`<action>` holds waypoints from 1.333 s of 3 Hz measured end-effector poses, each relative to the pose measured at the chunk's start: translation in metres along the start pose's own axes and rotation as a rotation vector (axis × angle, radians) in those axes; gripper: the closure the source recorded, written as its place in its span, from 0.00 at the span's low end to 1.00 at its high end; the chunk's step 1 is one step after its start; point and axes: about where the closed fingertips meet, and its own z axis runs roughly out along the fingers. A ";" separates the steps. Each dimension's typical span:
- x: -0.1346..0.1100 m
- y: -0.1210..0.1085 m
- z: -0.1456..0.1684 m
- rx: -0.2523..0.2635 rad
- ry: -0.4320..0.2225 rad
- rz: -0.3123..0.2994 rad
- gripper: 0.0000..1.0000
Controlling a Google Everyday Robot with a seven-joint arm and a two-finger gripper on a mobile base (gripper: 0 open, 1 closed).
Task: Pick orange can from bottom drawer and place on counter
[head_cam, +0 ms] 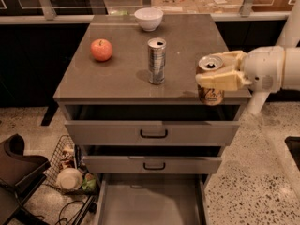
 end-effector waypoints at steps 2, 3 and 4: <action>0.031 -0.095 0.044 -0.138 0.018 0.132 1.00; 0.005 -0.128 0.037 -0.120 0.002 0.104 1.00; -0.050 -0.154 0.001 -0.027 -0.037 0.009 1.00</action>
Offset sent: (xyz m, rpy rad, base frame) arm 0.1978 -0.0754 0.0701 0.1101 -0.0208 0.0240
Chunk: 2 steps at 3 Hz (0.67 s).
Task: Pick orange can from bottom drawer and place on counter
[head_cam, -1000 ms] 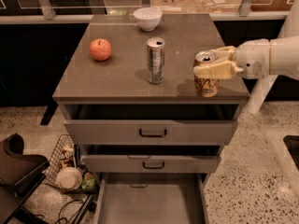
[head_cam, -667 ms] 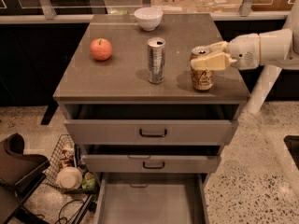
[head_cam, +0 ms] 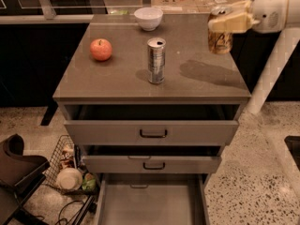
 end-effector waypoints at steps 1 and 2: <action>-0.036 -0.017 -0.032 0.076 -0.041 -0.053 1.00; -0.037 -0.046 -0.038 0.108 -0.097 -0.032 1.00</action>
Offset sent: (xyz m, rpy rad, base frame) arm 0.0626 -0.0852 0.0752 0.1015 -0.1287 -0.1256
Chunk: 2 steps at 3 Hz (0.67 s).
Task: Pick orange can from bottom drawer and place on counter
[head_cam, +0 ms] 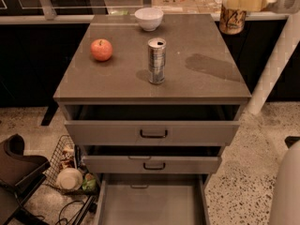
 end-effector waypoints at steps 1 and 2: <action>0.018 -0.017 0.007 0.005 -0.025 0.042 1.00; 0.053 -0.028 0.027 -0.008 -0.006 0.111 1.00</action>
Offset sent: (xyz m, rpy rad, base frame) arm 0.0857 -0.0303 -0.0774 0.0787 0.1735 -0.0236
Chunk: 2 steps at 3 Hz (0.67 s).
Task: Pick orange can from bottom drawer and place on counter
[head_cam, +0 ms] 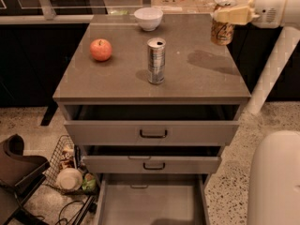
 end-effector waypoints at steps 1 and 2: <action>0.028 -0.009 0.016 -0.015 0.011 0.055 1.00; 0.047 -0.014 0.034 -0.036 0.009 0.089 1.00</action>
Offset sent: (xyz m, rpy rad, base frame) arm 0.0718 -0.0111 -0.0580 0.0615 0.1174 0.0283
